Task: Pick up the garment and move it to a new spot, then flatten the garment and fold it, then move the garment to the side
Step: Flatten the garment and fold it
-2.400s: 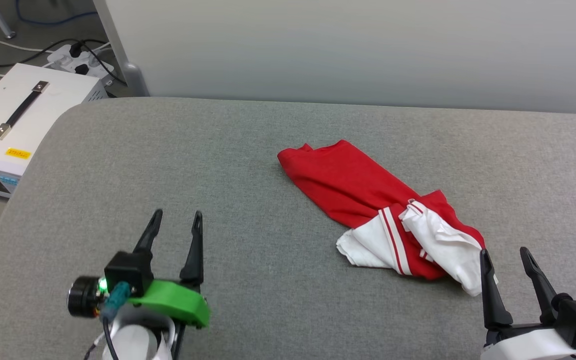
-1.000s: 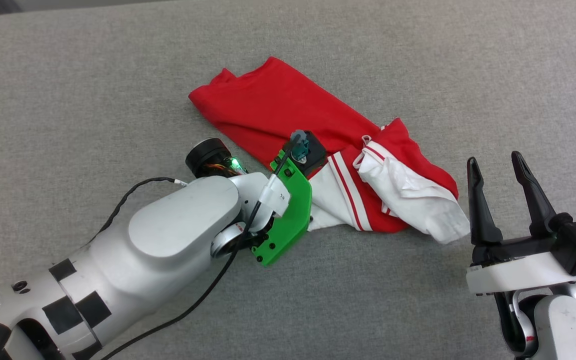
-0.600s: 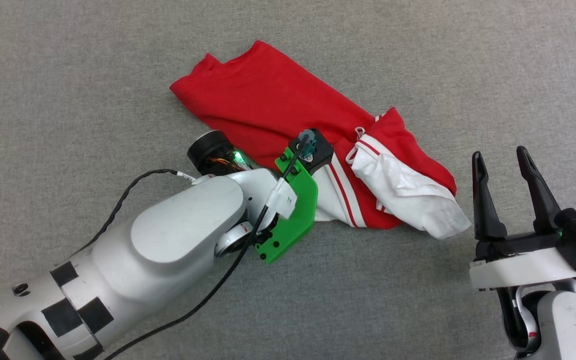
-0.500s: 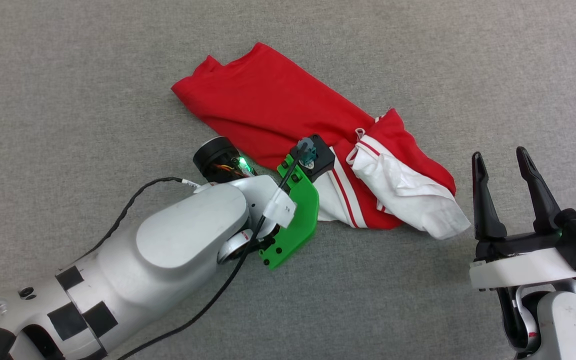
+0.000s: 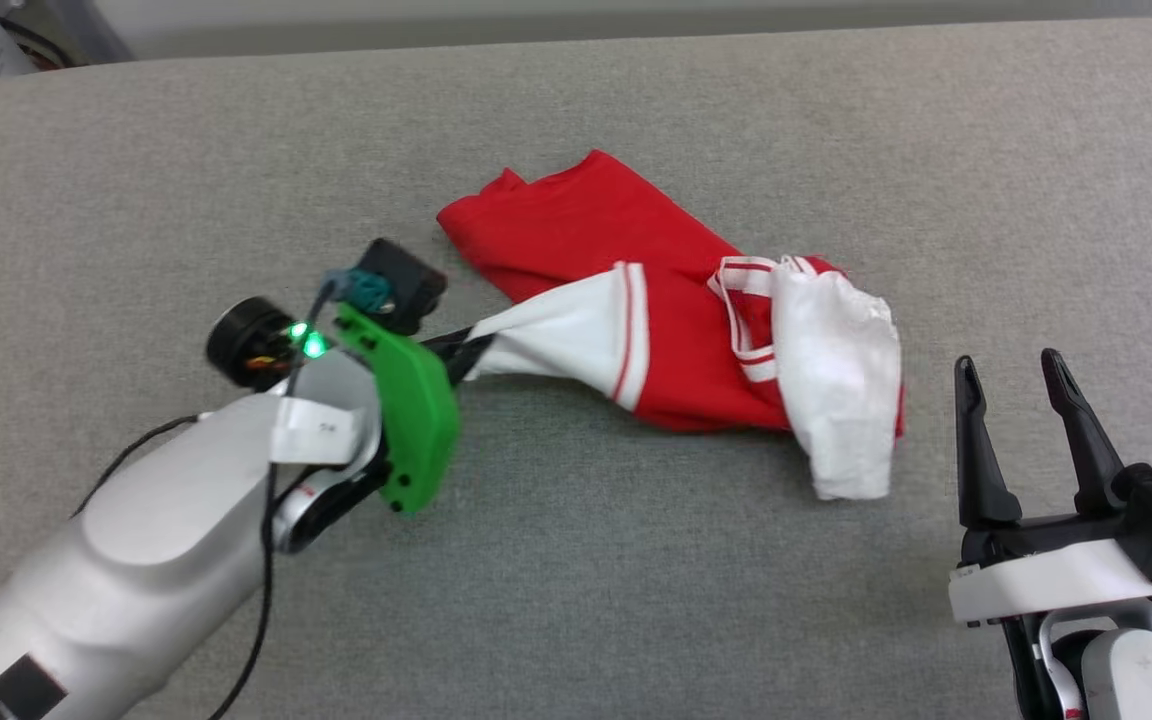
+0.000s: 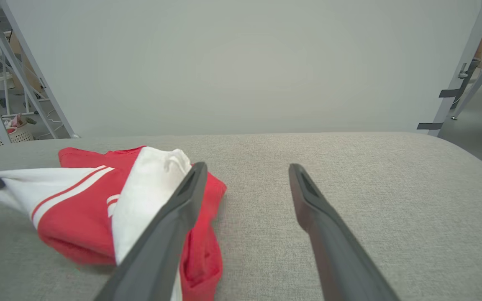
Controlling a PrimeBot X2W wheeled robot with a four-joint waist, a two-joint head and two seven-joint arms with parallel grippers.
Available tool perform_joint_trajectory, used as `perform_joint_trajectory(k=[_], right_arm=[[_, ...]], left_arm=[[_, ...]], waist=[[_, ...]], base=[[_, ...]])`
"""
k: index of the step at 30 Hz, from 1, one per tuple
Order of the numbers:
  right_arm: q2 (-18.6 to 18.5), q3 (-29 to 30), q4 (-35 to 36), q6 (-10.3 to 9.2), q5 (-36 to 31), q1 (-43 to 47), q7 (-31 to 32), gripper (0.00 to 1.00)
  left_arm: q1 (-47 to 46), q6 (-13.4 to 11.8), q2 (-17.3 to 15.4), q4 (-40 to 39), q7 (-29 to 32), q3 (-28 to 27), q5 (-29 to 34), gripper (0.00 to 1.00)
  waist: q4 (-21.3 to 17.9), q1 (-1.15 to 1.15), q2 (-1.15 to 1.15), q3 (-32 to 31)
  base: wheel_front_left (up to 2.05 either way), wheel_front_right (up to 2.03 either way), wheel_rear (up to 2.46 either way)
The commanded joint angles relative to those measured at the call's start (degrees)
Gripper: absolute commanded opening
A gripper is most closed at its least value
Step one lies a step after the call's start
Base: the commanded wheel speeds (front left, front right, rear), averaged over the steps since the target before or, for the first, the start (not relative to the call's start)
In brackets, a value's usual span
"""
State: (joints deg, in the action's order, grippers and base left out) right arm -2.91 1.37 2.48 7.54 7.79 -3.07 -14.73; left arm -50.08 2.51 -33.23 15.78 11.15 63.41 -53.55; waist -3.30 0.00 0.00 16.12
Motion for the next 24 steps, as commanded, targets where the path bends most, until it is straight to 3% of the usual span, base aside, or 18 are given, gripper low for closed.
perform_joint_trajectory(k=[1,9,18,19,20,21,24], right_arm=[[0.0,0.0,0.0,-0.05,-0.5,0.7,-0.3,1.0],[-0.2,0.1,0.1,-0.05,-0.8,1.2,-0.3,1.0],[-0.9,0.1,0.0,-0.05,-1.1,1.2,-0.3,1.0],[-1.0,0.1,0.0,-0.05,-1.2,1.3,-0.3,1.0],[-1.1,0.1,0.1,-0.05,-1.2,1.3,-0.3,1.0],[-1.3,0.1,0.2,-0.05,-1.3,1.3,-0.3,1.0],[-1.8,0.3,0.9,-0.05,-1.4,1.2,-0.3,1.0]], left_arm=[[2.1,-1.4,-2.1,0.1,-1.1,-0.8,-0.9,0.0],[12.6,-6.1,-8.2,2.5,-6.2,-4.0,-6.3,0.0],[17.5,-5.7,-5.0,10.7,-9.3,-3.5,-8.4,0.0],[17.6,-5.6,-4.1,11.5,-9.8,-3.5,-8.5,0.24],[17.7,-5.3,-3.5,12.0,-10.4,-3.5,-8.6,0.38],[17.7,-5.5,-2.9,12.5,-11.9,-3.7,-8.2,1.0],[17.7,-6.5,-1.8,13.2,-16.0,-3.9,-6.4,1.0]], waist=[[1.8,0.0,0.0,-1.6],[2.5,0.0,0.0,-1.7],[3.0,0.0,0.0,-1.8],[3.2,0.0,0.0,-2.2],[3.3,0.0,0.0,-2.6],[3.4,0.0,0.0,-3.1],[3.9,0.0,0.0,-4.6]], base=[[0.0,0.0,0.0],[0.0,0.0,0.0],[0.0,0.0,0.0],[0.0,0.0,0.0],[0.0,0.0,0.0],[0.0,0.0,0.0],[0.0,0.0,0.0]])
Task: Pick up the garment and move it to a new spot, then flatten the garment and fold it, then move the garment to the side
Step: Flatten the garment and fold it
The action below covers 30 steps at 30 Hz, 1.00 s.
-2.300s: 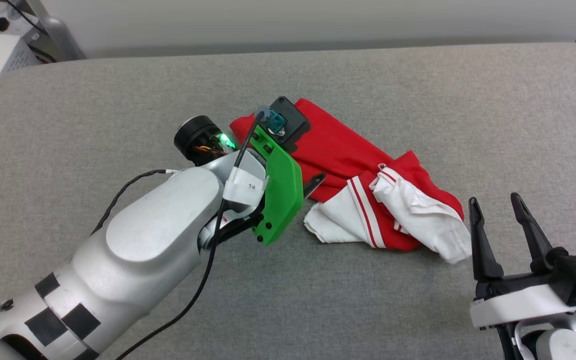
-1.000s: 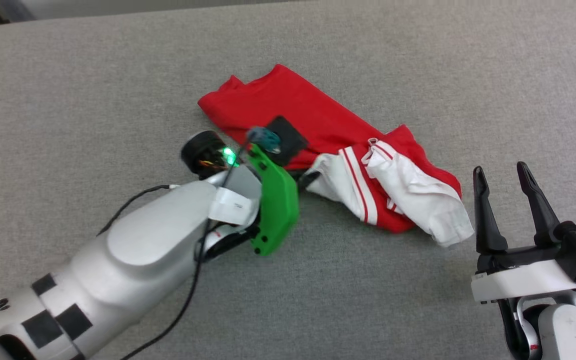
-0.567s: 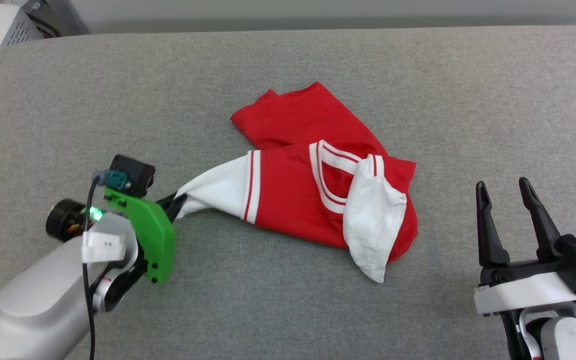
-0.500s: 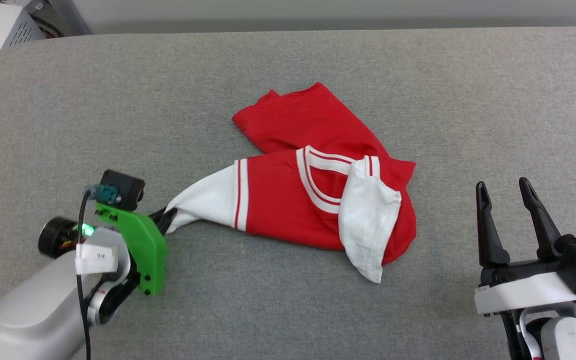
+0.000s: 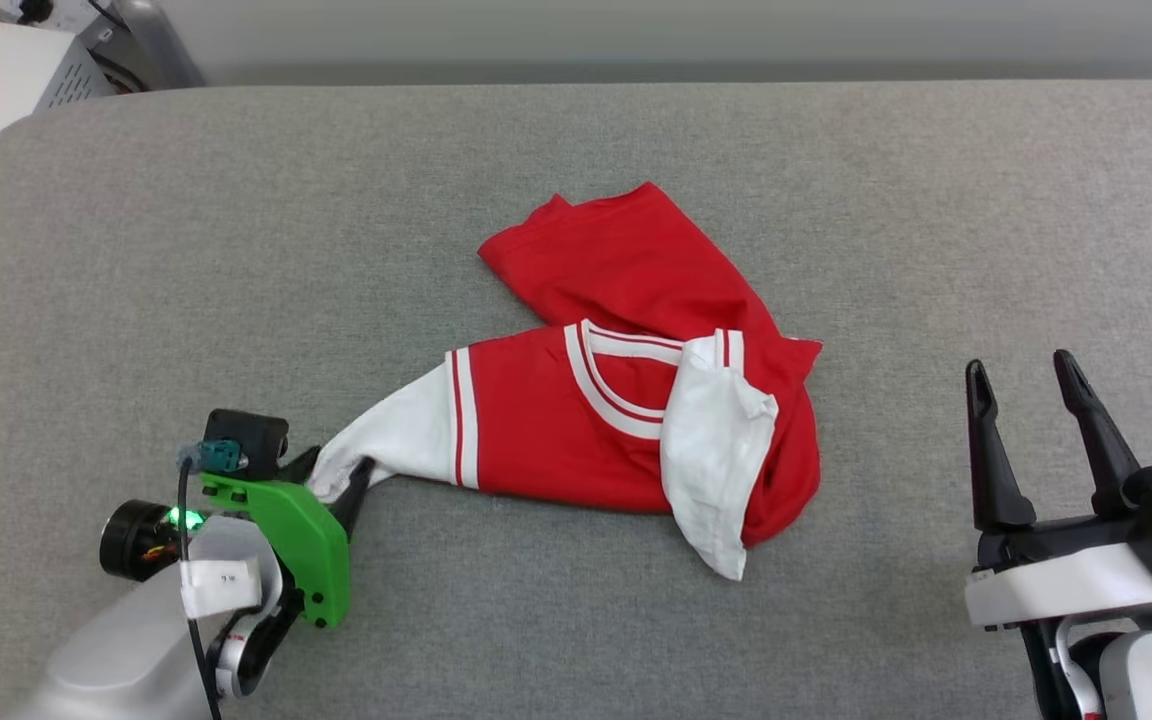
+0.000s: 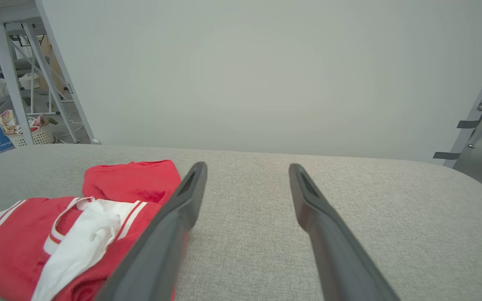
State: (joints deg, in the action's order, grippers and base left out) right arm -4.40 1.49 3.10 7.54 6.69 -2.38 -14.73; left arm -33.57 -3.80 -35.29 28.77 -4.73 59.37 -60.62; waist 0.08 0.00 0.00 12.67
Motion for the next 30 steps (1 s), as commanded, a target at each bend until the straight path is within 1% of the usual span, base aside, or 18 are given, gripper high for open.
perform_joint_trajectory(k=[1,3,5,6,9,12,14,17,18,21,23,26,27,30], right_arm=[[-0.7,0.2,0.7,-0.05,-0.4,0.4,-0.3,1.0],[-1.5,0.4,1.7,-0.05,-0.5,0.0,-0.3,1.0],[-2.6,0.7,3.0,-0.05,-0.6,-0.8,-0.3,1.0],[-3.2,0.6,3.6,-0.05,-0.7,-1.3,-0.3,1.0],[-5.9,-0.1,5.4,-0.05,-0.5,-3.7,-0.3,1.0],[-8.9,-1.6,6.5,-0.05,0.2,-6.7,-0.3,1.0],[-11.5,-3.8,6.3,-0.05,1.3,-9.0,-0.3,1.0],[-15.7,-8.2,4.2,-0.05,3.4,-12.0,-0.3,1.0],[-17.7,-10.7,2.8,-0.05,4.6,-13.1,-0.3,1.0],[-22.5,-17.7,-1.2,-0.05,9.3,-17.0,0.8,1.0],[-25.9,-23.3,-3.1,-0.05,13.2,-20.1,4.8,1.0],[-30.4,-31.4,-4.3,-0.05,20.8,-24.6,13.3,1.0],[-31.5,-33.1,-4.5,-0.05,23.0,-25.8,15.6,1.0],[-34.9,-39.4,-4.9,-0.05,30.6,-29.2,24.8,1.0]], left_arm=[[1.3,-1.2,0.6,0.3,-2.8,-0.4,1.5,1.0],[1.8,-2.9,1.1,0.0,-6.4,-1.0,2.8,1.0],[2.3,-4.7,1.6,-1.0,-8.5,-1.7,4.3,1.0],[2.7,-5.3,1.7,-1.7,-9.0,-2.0,4.8,1.0],[3.9,-8.3,1.9,-4.3,-10.1,-4.7,7.5,1.0],[5.8,-11.5,2.5,-9.6,-10.2,-10.5,12.2,1.0],[8.6,-14.0,3.3,-14.0,-10.2,-15.8,16.8,1.0],[13.1,-16.2,4.9,-18.7,-10.3,-22.2,22.4,1.0],[14.9,-16.8,5.6,-20.2,-10.3,-24.3,24.3,1.0],[19.3,-17.4,7.6,-23.4,-10.3,-29.5,29.1,1.0],[21.7,-17.3,9.1,-24.9,-10.3,-32.3,31.9,1.0],[24.8,-16.7,11.8,-27.0,-10.3,-36.0,35.6,1.0],[25.5,-16.3,12.5,-27.3,-10.3,-36.7,36.5,1.0],[27.1,-14.4,15.2,-27.7,-10.3,-38.7,39.0,1.0]], waist=[[0.8,0.0,0.0,-1.8],[1.4,0.0,0.0,-2.8],[2.2,0.0,0.0,-3.7],[2.4,0.0,0.0,-4.0],[3.4,0.0,0.0,-4.8],[4.1,0.0,0.0,-5.1],[4.6,0.0,0.0,-5.3],[5.3,0.0,0.0,-5.6],[5.5,0.0,0.0,-5.7],[6.0,0.0,0.0,-5.9],[6.3,0.0,0.0,-6.0],[6.9,0.0,0.0,-5.7],[7.1,0.0,0.0,-5.5],[7.9,0.0,0.0,-4.7]], base=[[0.0,0.0,0.0],[0.0,0.0,0.0],[0.0,0.0,0.0],[0.0,0.0,0.0],[0.0,0.0,0.0],[0.0,0.0,0.0],[0.0,0.0,0.0],[0.0,0.0,0.0],[0.0,0.0,0.0],[0.0,0.0,0.0],[0.0,0.0,0.0],[0.0,0.0,0.0],[0.0,0.0,0.0],[0.0,0.0,0.0]])
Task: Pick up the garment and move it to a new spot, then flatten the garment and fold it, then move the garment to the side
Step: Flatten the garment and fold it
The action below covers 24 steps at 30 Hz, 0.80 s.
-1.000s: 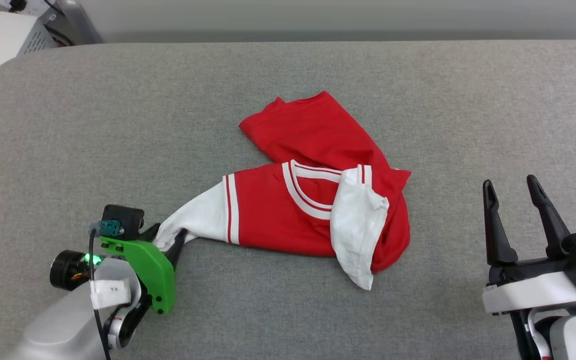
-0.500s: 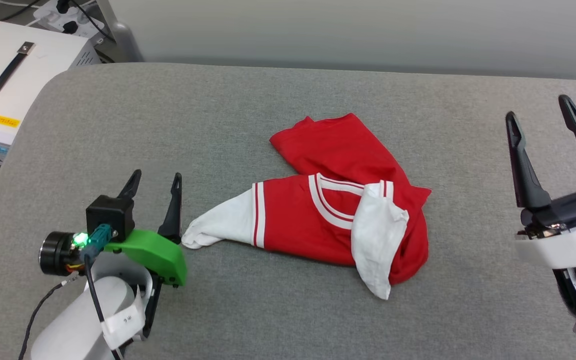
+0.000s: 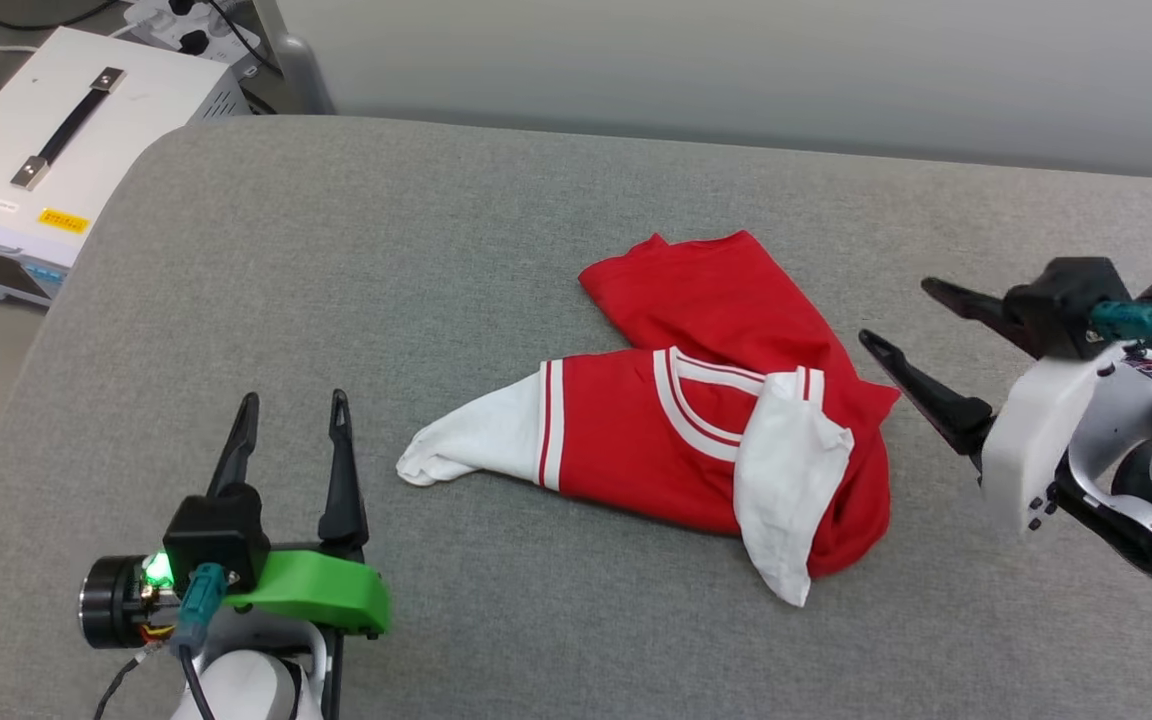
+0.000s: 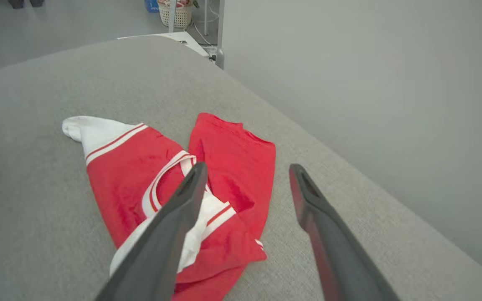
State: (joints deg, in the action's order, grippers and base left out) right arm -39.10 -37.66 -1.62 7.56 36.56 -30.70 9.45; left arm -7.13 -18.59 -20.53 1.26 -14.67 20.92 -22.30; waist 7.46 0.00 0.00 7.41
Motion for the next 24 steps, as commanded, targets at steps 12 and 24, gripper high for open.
perform_joint_trajectory(k=[12,24], right_arm=[[-2.8,-13.2,-3.7,-0.08,16.2,-8.9,21.5,1.0],[0.7,-23.8,-10.3,-0.08,16.6,-10.8,17.8,0.36]], left_arm=[[-0.1,7.7,9.0,1.6,-0.3,-6.4,7.9,1.0],[-1.7,12.6,14.6,3.5,-0.3,-10.4,13.0,1.0]], waist=[[4.1,0.0,0.0,5.9],[5.5,0.0,0.0,9.1]], base=[[0.0,0.0,0.0],[0.0,0.0,0.0]])
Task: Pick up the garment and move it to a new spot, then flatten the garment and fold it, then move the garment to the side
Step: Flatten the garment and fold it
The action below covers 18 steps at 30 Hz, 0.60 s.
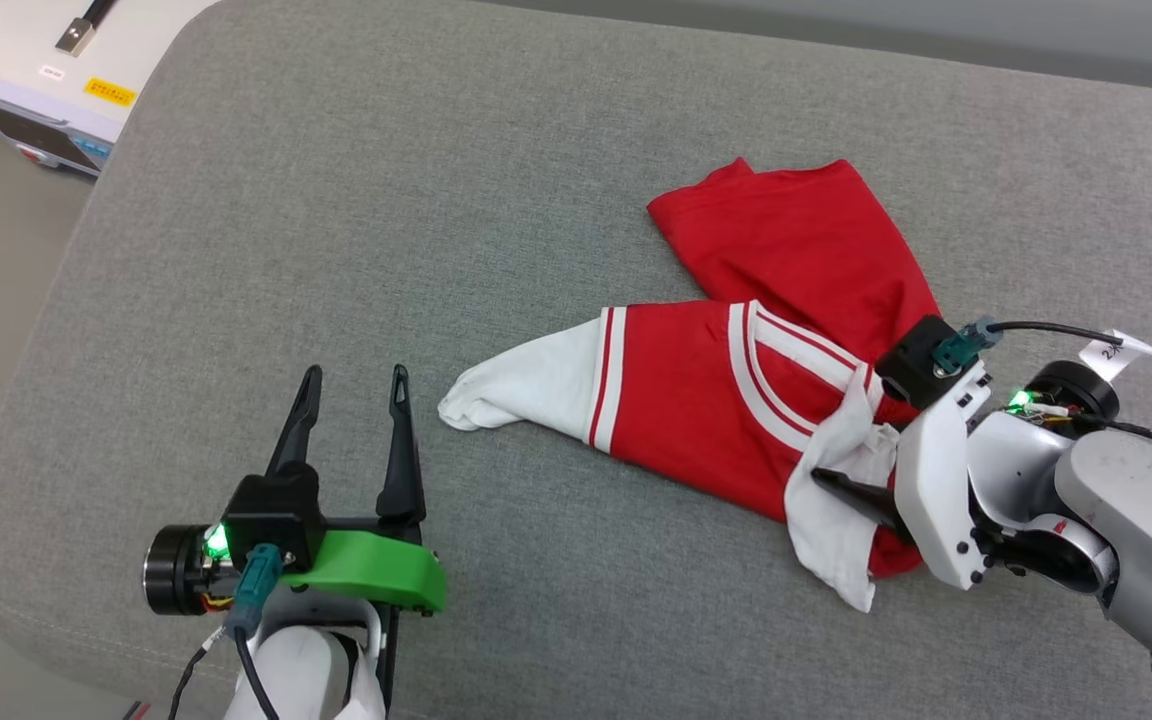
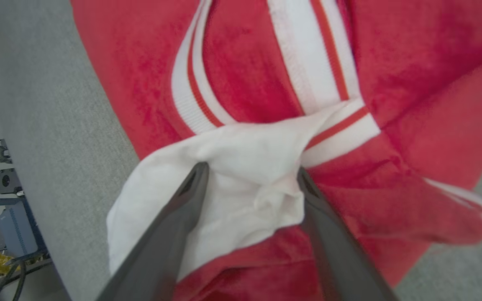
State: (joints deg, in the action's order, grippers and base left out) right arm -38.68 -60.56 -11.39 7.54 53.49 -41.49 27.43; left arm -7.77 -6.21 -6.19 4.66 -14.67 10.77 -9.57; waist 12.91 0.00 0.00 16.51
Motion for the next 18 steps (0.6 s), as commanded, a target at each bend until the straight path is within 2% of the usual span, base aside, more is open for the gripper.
perform_joint_trajectory(k=[1,4,9,13,18], right_arm=[[0.2,-1.2,-0.5,-0.05,-0.5,-0.1,-1.5,0.0],[-0.6,-1.6,0.5,-0.05,-0.8,-0.4,-6.1,0.0],[-2.8,1.2,3.9,-0.05,1.7,2.1,-12.8,0.0],[-6.3,6.5,5.5,-0.05,4.6,6.5,-17.3,0.0],[-10.4,12.7,2.6,-0.05,6.2,12.4,-20.7,0.0]], left_arm=[[-1.0,0.4,0.5,0.2,-0.3,-0.6,0.6,1.0],[-0.5,1.1,1.1,0.7,-0.3,-1.4,1.4,1.0],[0.7,2.1,1.7,1.0,-0.3,-2.7,2.3,1.0],[1.6,2.9,2.0,1.1,-0.3,-3.8,2.9,1.0],[2.0,3.5,2.4,1.1,-0.3,-4.7,3.4,1.0]], waist=[[-0.2,0.0,0.0,-0.2],[-1.1,0.0,0.0,-1.3],[-3.1,0.0,0.0,-3.1],[-5.0,0.0,0.0,-3.9],[-6.7,0.0,0.0,-3.8]], base=[[0.0,0.0,0.0],[0.0,0.0,0.0],[0.0,0.0,0.0],[0.0,0.0,0.0],[0.0,0.0,0.0]])
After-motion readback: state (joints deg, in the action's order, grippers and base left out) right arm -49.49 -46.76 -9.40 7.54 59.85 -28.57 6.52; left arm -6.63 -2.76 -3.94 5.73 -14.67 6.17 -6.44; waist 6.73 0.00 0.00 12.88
